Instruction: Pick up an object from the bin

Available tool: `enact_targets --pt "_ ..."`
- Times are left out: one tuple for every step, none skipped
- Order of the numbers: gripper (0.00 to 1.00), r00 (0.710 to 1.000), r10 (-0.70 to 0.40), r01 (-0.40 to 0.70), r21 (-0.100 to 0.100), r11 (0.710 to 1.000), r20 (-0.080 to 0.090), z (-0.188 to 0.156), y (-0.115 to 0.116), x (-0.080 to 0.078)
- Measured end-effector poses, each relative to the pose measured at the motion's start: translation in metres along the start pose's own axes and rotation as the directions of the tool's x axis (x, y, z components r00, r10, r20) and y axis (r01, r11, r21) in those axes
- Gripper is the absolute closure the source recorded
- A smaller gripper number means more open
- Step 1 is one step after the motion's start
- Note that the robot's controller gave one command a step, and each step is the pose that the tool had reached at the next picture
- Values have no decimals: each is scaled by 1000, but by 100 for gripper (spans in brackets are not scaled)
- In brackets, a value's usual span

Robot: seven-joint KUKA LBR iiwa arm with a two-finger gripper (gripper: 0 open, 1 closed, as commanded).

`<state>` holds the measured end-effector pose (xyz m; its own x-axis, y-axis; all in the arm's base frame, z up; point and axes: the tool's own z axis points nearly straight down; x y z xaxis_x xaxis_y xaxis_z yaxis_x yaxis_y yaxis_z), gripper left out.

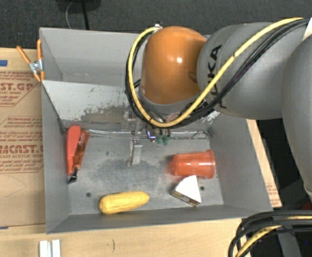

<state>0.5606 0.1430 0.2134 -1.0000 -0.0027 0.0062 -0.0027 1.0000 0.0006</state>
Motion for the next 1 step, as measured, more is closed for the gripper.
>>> enact_targets --pt "0 1000 1 -1 -1 1000 8 -5 -1 -2"
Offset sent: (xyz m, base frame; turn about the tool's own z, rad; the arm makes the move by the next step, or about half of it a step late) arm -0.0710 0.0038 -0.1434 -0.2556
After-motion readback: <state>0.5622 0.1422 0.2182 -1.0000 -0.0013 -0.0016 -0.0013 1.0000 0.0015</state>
